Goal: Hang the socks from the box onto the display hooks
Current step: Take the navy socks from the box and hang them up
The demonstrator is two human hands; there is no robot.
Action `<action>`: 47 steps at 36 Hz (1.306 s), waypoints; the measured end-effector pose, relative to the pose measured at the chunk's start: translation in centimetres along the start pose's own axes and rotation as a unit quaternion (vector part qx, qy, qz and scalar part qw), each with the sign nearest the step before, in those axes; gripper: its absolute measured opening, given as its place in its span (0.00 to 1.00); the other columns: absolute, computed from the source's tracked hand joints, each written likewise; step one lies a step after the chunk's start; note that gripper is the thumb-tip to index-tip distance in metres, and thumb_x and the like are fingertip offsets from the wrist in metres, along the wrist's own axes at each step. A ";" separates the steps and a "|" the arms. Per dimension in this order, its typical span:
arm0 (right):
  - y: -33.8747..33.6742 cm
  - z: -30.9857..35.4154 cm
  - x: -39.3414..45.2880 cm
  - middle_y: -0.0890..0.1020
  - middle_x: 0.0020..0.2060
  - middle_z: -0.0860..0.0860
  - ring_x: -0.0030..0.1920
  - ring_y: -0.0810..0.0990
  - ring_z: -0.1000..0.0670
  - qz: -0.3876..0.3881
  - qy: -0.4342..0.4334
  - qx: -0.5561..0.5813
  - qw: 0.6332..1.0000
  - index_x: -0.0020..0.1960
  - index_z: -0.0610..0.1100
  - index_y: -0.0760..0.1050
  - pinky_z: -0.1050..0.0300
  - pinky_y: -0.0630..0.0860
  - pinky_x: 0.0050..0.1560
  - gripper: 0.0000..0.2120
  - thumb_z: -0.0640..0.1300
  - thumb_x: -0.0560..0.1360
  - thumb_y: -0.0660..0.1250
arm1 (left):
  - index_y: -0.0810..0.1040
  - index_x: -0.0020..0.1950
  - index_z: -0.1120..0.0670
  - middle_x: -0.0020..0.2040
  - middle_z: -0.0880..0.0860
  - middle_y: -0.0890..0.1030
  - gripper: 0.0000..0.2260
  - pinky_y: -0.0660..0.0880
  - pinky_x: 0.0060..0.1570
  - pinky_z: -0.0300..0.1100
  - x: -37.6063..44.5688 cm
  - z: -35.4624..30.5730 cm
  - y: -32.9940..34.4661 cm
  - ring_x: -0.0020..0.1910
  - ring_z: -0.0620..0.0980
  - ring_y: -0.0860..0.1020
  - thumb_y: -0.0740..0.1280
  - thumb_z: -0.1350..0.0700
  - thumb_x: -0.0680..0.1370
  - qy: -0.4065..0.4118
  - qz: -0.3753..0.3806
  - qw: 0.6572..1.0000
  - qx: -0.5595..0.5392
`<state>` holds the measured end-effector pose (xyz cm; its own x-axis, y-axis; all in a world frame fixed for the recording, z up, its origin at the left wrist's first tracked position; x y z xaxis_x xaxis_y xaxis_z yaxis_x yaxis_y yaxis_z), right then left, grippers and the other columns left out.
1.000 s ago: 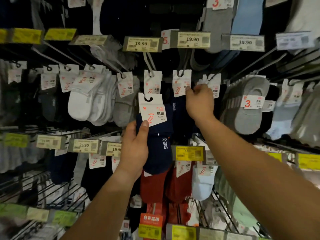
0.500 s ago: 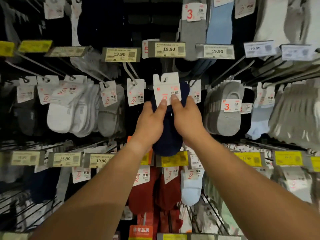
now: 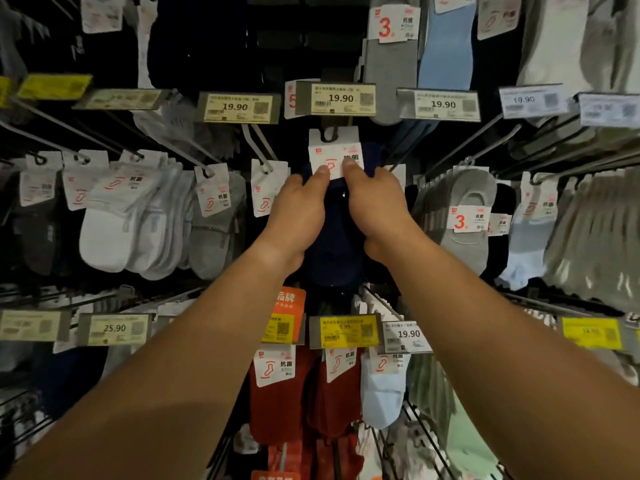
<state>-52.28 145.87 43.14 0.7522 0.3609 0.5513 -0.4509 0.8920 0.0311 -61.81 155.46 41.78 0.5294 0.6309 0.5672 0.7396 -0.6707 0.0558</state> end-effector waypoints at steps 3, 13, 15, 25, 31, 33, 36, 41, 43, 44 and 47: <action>0.6 -1.4 0.9 0.82 0.52 0.49 0.52 0.81 0.46 0.007 0.013 -0.009 1.000 0.60 0.46 0.75 0.44 0.79 0.57 0.22 0.60 0.76 0.62 | 0.74 0.61 0.54 0.56 0.51 0.80 0.15 0.77 0.53 0.46 0.8 1.4 0.0 0.56 0.50 0.79 0.61 0.44 0.83 -0.019 -0.003 1.000 0.023; 1.7 -6.7 6.1 0.74 0.67 0.40 0.63 0.75 0.40 0.008 0.074 -0.183 0.980 0.74 0.38 0.62 0.50 0.73 0.57 0.30 0.59 0.82 0.56 | 0.68 0.73 0.60 0.63 0.57 0.77 0.30 0.74 0.52 0.45 6.3 6.8 1.3 0.50 0.52 0.74 0.58 0.38 0.82 -0.103 0.023 0.970 0.218; 1.6 -8.7 6.3 0.74 0.67 0.39 0.64 0.75 0.38 0.006 0.104 -0.194 0.975 0.74 0.37 0.61 0.48 0.74 0.58 0.32 0.61 0.82 0.56 | 0.68 0.73 0.59 0.61 0.58 0.78 0.27 0.77 0.48 0.47 6.6 8.3 1.7 0.47 0.51 0.76 0.60 0.39 0.82 -0.136 0.051 0.954 0.261; 1.9 -13.8 3.3 0.79 0.61 0.39 0.59 0.79 0.39 0.099 0.127 -0.338 0.927 0.66 0.37 0.70 0.52 0.77 0.55 0.23 0.48 0.78 0.69 | 0.76 0.64 0.65 0.47 0.59 0.81 0.14 0.80 0.40 0.44 3.6 10.7 1.4 0.40 0.55 0.81 0.67 0.60 0.82 -0.205 0.197 0.872 0.398; 0.5 -10.6 0.1 0.77 0.62 0.41 0.61 0.77 0.41 0.082 0.096 -0.374 0.919 0.68 0.36 0.67 0.52 0.75 0.55 0.27 0.53 0.78 0.68 | 0.70 0.67 0.61 0.57 0.59 0.79 0.20 0.71 0.40 0.45 2.2 7.3 -0.3 0.53 0.57 0.79 0.68 0.54 0.79 -0.058 0.122 0.795 0.591; -1.1 -8.6 -1.6 0.77 0.63 0.40 0.62 0.76 0.40 0.051 0.069 -0.392 0.916 0.66 0.36 0.66 0.53 0.73 0.53 0.25 0.52 0.79 0.67 | 0.69 0.66 0.59 0.61 0.60 0.78 0.19 0.72 0.43 0.47 1.3 5.2 0.5 0.57 0.60 0.78 0.68 0.52 0.79 0.012 0.094 0.801 0.591; -4.8 -5.8 -5.0 0.77 0.61 0.38 0.62 0.76 0.38 0.007 0.040 -0.437 0.899 0.65 0.36 0.66 0.54 0.67 0.47 0.23 0.52 0.79 0.66 | 0.69 0.65 0.59 0.61 0.61 0.77 0.20 0.74 0.49 0.50 -1.4 2.8 4.1 0.59 0.63 0.77 0.68 0.50 0.79 0.095 0.110 0.804 0.577; -14.6 -4.3 -12.5 0.79 0.58 0.38 0.59 0.77 0.37 -0.063 0.064 -0.531 0.843 0.62 0.38 0.68 0.53 0.65 0.45 0.18 0.49 0.79 0.65 | 0.69 0.65 0.58 0.62 0.62 0.77 0.18 0.72 0.48 0.50 -9.9 2.4 13.9 0.60 0.64 0.77 0.66 0.52 0.79 0.145 0.260 0.807 0.511; -20.2 -4.3 -17.0 0.78 0.60 0.39 0.60 0.77 0.38 -0.086 0.116 -0.580 0.802 0.65 0.38 0.68 0.51 0.70 0.49 0.21 0.51 0.80 0.64 | 0.71 0.66 0.57 0.65 0.61 0.77 0.18 0.74 0.56 0.51 -14.2 3.1 18.1 0.63 0.63 0.76 0.66 0.51 0.79 0.137 0.318 0.804 0.483; -23.2 -3.9 -19.6 0.78 0.60 0.39 0.61 0.77 0.38 -0.099 0.146 -0.600 0.780 0.66 0.39 0.68 0.51 0.72 0.51 0.21 0.52 0.80 0.63 | 0.71 0.67 0.57 0.66 0.61 0.77 0.19 0.74 0.58 0.51 -16.6 3.4 20.4 0.65 0.63 0.76 0.66 0.50 0.79 0.135 0.350 0.801 0.467; -32.2 -2.3 -28.2 0.77 0.62 0.40 0.60 0.77 0.37 -0.137 0.227 -0.634 0.727 0.67 0.40 0.68 0.50 0.72 0.52 0.19 0.51 0.82 0.61 | 0.71 0.71 0.57 0.70 0.60 0.75 0.23 0.73 0.61 0.50 -25.3 3.3 27.2 0.67 0.60 0.75 0.66 0.46 0.80 0.136 0.442 0.785 0.412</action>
<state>-57.83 107.58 24.71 0.9408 -0.0811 0.3291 0.3346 0.3779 -0.8633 -53.75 122.56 26.18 0.9622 -0.1205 0.2444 0.2091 -0.2482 -0.9459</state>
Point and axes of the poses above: each hand's wrist, its own x-axis towards the middle knuckle, its own y-axis out of the palm, z = x × y, the point moved 9 cm from there along x, towards the middle knuckle
